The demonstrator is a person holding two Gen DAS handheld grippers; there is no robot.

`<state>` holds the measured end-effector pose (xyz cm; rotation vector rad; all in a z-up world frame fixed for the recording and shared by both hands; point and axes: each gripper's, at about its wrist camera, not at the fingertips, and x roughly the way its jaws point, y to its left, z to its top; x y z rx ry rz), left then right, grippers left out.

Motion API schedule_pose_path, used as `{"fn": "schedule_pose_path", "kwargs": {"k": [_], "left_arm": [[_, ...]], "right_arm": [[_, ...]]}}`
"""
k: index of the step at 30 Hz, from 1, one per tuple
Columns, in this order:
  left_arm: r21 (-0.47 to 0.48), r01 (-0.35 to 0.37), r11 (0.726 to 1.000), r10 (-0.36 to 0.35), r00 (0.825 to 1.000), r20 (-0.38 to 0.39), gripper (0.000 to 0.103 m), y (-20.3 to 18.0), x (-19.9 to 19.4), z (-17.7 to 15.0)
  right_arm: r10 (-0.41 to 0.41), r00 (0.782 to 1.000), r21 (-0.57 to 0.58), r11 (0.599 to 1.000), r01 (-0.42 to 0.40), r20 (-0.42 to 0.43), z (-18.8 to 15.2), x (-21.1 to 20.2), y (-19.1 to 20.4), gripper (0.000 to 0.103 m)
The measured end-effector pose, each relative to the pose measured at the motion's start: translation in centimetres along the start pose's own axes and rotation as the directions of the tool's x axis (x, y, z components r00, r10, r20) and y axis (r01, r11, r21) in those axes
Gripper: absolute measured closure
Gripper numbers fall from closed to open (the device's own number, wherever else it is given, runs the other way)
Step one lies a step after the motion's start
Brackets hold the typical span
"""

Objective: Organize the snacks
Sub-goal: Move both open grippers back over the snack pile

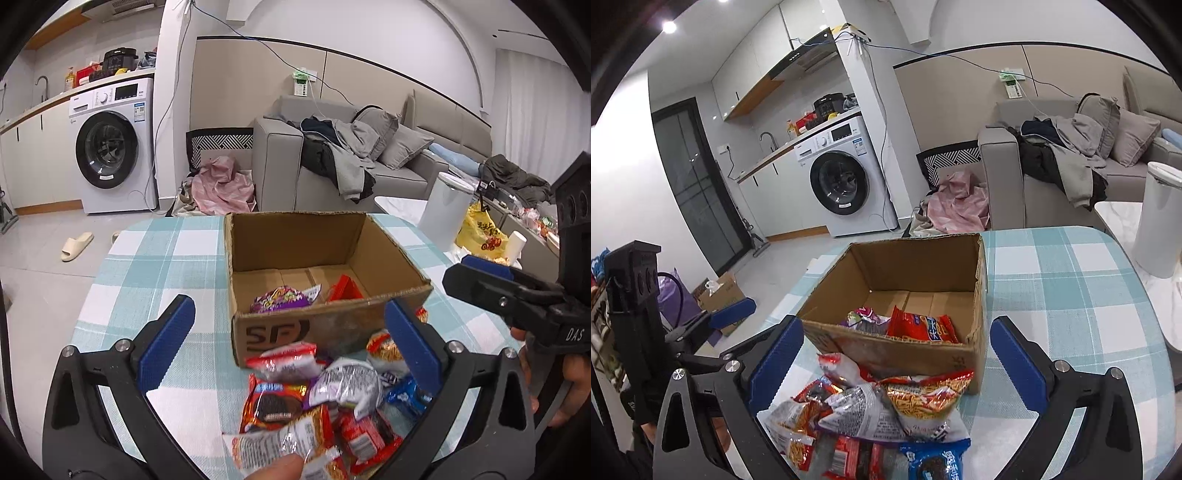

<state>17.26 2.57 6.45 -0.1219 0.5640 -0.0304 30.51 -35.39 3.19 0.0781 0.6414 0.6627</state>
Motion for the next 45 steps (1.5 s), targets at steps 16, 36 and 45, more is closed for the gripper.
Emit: {"fn": "schedule_pose_path", "kwargs": {"k": [16,36,45], "left_arm": [[0.006,-0.012,1.000,0.012,1.000,-0.013,0.001,-0.1,-4.7,-4.0],[0.020,-0.030,0.999,0.031,0.999,-0.026,0.001,0.6,-8.0,-7.8],[0.011,-0.015,1.000,0.016,0.998,-0.057,0.001,0.6,-7.0,-8.6]], "right_arm": [[0.013,0.998,-0.083,0.996,-0.017,-0.055,-3.8,-2.3,2.1,0.000],[0.001,0.992,-0.064,0.998,-0.009,-0.124,-8.4,-3.8,1.0,0.000],[-0.003,0.986,-0.058,0.998,-0.007,-0.165,-9.1,-3.2,0.6,0.000]]}}
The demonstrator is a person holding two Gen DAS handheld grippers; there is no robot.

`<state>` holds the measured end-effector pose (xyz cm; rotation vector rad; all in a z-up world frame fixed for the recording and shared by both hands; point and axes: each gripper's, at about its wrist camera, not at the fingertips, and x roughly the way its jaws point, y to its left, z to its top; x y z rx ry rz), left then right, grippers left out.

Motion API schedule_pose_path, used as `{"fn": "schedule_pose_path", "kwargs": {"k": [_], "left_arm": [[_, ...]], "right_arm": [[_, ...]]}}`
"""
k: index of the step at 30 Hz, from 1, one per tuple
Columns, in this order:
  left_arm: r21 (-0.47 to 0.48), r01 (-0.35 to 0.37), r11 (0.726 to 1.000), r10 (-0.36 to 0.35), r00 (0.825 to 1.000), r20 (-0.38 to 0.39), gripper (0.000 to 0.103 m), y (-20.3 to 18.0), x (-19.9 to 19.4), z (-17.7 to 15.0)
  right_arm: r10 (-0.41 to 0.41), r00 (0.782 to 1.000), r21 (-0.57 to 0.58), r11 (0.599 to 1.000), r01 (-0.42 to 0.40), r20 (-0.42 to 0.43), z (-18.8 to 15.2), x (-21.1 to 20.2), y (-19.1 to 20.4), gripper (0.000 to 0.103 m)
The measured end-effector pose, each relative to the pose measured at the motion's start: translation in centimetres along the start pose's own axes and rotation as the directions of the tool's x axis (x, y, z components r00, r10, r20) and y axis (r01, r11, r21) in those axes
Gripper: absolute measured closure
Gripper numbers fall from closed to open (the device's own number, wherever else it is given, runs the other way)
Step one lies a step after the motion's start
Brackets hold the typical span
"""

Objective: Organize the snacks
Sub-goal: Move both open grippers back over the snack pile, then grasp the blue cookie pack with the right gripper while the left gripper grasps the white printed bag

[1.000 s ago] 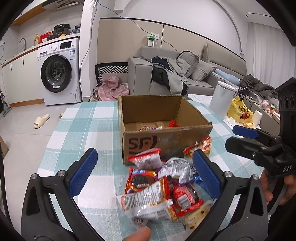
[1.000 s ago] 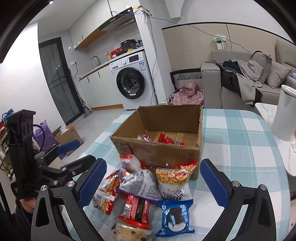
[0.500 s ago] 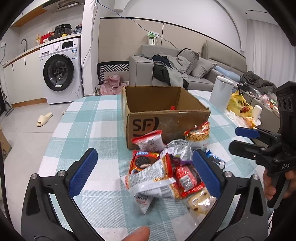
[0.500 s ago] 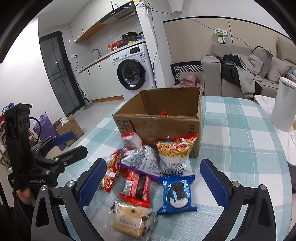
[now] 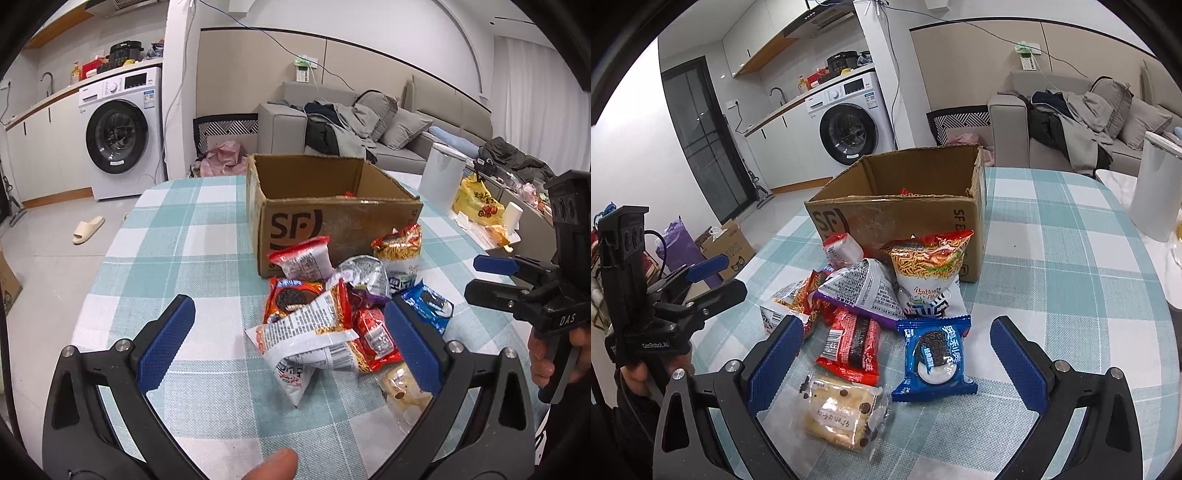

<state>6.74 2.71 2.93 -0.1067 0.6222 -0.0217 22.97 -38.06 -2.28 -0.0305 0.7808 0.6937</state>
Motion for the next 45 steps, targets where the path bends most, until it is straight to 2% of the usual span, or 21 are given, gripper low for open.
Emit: {"fn": "schedule_pose_path", "kwargs": {"k": [7,13,29,31,38,42,45], "left_arm": [[-0.044,0.026,0.999,-0.029,0.998,-0.057,0.001,0.1,2.2,-0.9],[-0.076,0.042,0.996,-0.050,0.994,-0.100,0.001,0.4,3.9,-1.5],[-0.137,0.040,0.990,-0.062,0.984,-0.165,0.001,1.1,7.6,-2.4],[-0.142,0.043,0.989,-0.068,0.983,-0.172,0.001,1.2,7.8,-2.4],[-0.163,0.040,0.986,-0.073,0.977,-0.201,0.001,1.5,9.2,-2.7],[-0.178,0.040,0.983,-0.078,0.974,-0.213,0.001,1.8,9.7,-2.8],[-0.178,0.037,0.983,-0.075,0.974,-0.214,0.001,2.0,9.9,-2.9]], "right_arm": [[0.006,0.998,0.011,1.000,-0.005,-0.056,-0.6,1.4,-0.4,0.000],[-0.029,0.993,0.013,0.999,0.030,-0.111,-1.3,3.0,-1.1,0.000],[-0.095,0.980,0.016,0.995,0.099,-0.175,-2.4,5.6,-2.9,0.002],[-0.097,0.979,0.015,0.995,0.102,-0.180,-2.4,5.8,-3.0,0.006],[-0.099,0.978,0.013,0.995,0.104,-0.186,-2.6,6.1,-3.1,0.010],[-0.097,0.976,0.014,0.995,0.102,-0.196,-2.8,6.2,-3.0,0.020],[-0.103,0.975,0.004,0.994,0.105,-0.196,-2.9,6.3,-2.8,0.022]]}}
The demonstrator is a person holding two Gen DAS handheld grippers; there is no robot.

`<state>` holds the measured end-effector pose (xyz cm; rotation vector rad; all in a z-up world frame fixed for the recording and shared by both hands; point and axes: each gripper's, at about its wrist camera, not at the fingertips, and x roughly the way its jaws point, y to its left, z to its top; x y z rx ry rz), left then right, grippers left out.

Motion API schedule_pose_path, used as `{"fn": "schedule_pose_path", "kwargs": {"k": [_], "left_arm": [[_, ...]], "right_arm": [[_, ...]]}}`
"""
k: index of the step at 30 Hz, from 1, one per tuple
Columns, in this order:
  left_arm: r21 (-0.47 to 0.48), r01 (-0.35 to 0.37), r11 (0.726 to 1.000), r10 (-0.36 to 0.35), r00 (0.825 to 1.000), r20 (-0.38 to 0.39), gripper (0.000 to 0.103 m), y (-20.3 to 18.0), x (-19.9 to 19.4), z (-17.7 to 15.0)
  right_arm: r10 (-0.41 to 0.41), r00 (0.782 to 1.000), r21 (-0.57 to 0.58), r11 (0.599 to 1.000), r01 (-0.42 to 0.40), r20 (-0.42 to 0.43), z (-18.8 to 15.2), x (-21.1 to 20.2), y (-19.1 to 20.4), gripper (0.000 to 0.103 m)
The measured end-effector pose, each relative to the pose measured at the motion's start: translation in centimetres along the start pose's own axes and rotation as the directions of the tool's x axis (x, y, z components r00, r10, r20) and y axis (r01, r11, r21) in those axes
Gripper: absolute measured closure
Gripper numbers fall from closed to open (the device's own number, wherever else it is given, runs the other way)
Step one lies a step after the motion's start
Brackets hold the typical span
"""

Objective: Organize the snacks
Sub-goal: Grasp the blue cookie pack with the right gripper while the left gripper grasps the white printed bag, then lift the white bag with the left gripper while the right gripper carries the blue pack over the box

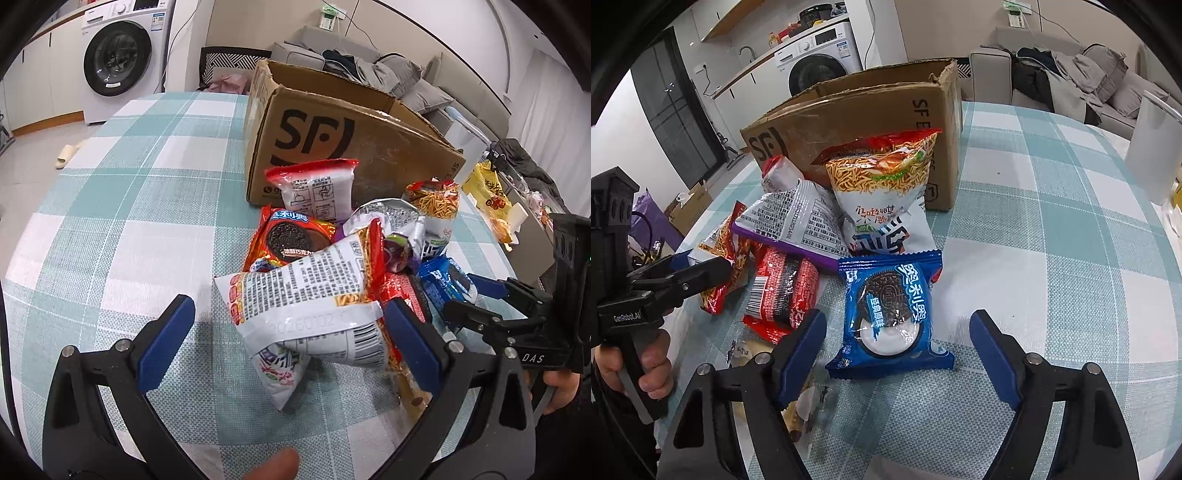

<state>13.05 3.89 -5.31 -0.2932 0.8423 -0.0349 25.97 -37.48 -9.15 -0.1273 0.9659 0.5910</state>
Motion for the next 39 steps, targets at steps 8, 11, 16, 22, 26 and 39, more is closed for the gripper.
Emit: {"fn": "schedule_pose_path", "kwargs": {"k": [8,11,16,22,26,39], "left_arm": [[-0.007,0.018,1.000,-0.018,1.000,-0.024,0.003,0.3,0.3,-0.2],[0.009,0.034,0.999,-0.034,0.999,-0.022,0.011,0.0,0.3,-0.2],[0.032,0.060,0.998,-0.059,0.998,-0.017,0.021,-0.5,0.0,-0.4],[0.037,0.086,0.996,-0.085,0.996,-0.019,0.026,-0.5,-0.3,-0.6],[0.037,0.087,0.995,-0.087,0.996,-0.017,0.032,-0.4,-0.5,-0.6],[0.048,0.072,0.996,-0.071,0.997,-0.003,0.046,-0.2,-1.4,-0.9]], "right_arm": [[0.000,1.000,-0.011,1.000,0.000,0.012,-0.2,-0.1,0.4,0.036],[-0.001,1.000,-0.020,1.000,0.001,0.012,-0.2,0.0,0.6,0.044],[-0.001,1.000,-0.030,1.000,0.001,0.014,-0.3,0.0,0.7,0.052],[0.001,1.000,-0.046,0.999,0.000,0.022,-0.4,-0.1,1.1,0.057],[0.004,1.000,-0.045,0.999,-0.003,0.024,-0.4,-0.3,1.1,0.057],[0.015,0.999,-0.036,0.999,-0.014,0.038,-0.2,-0.9,1.0,0.057]]}}
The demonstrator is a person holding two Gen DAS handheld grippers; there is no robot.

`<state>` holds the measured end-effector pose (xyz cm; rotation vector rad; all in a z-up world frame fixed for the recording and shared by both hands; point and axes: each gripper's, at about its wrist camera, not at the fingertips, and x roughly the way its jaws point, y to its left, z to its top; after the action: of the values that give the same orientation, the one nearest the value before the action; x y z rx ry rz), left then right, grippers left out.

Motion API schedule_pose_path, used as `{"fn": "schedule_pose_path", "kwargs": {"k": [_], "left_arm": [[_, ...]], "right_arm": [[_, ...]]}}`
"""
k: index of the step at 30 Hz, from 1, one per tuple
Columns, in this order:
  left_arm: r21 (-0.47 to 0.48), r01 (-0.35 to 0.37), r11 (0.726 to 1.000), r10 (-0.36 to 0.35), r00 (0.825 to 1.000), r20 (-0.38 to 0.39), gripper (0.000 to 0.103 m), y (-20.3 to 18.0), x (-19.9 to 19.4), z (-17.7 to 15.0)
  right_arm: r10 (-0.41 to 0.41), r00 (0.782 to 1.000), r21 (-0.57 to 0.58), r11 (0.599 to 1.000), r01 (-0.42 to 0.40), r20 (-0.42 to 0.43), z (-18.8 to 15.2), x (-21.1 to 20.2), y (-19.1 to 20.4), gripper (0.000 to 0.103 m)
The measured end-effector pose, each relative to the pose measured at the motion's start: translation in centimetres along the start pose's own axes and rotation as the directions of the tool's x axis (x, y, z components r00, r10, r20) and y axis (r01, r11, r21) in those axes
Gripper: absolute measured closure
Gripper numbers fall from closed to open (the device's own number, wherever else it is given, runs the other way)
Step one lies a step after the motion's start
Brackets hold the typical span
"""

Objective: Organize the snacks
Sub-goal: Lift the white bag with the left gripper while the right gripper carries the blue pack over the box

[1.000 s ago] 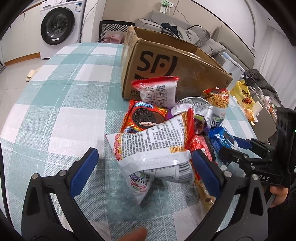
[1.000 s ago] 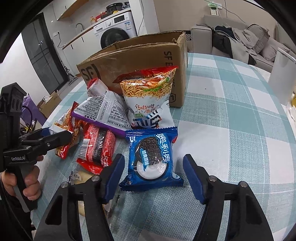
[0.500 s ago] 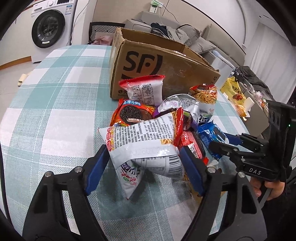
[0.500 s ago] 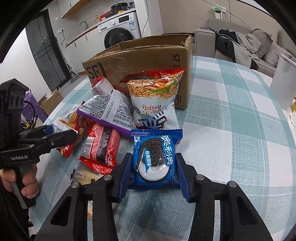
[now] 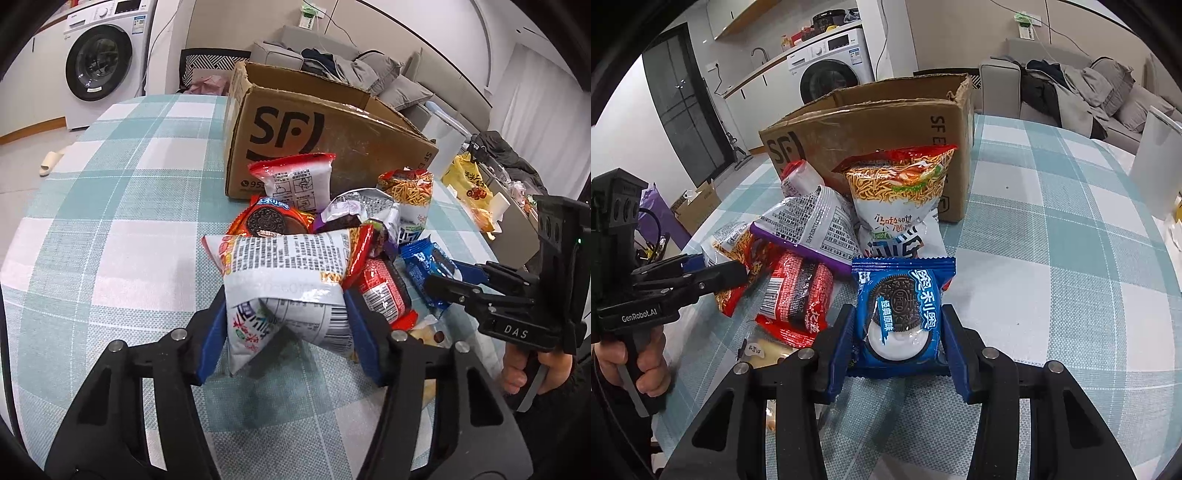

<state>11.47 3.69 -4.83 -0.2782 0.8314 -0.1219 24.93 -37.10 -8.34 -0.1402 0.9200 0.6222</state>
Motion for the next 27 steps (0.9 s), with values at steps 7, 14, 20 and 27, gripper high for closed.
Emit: {"fn": "schedule_pose_path", "kwargs": {"k": [7,14,20,27], "left_arm": [[-0.001,-0.006,1.000,0.006,0.999,0.039,0.048,0.5,-1.7,-0.1],[0.000,-0.011,1.000,0.011,0.998,0.067,0.048,0.4,-2.8,0.1],[0.025,-0.047,0.999,0.044,0.993,0.106,0.048,-0.3,-4.0,0.1],[0.052,-0.080,0.995,0.071,0.986,0.154,0.048,-1.3,-5.6,0.6]], "right_arm": [[0.005,1.000,0.010,1.000,-0.005,0.017,0.0,-0.6,-0.3,0.057],[0.019,0.999,0.004,1.000,-0.019,0.037,0.1,-1.4,0.0,0.057],[0.029,0.998,-0.001,1.000,-0.029,0.059,0.4,-2.3,0.4,0.057],[0.051,0.994,-0.010,0.999,-0.051,0.099,0.9,-3.8,1.0,0.057]]}}
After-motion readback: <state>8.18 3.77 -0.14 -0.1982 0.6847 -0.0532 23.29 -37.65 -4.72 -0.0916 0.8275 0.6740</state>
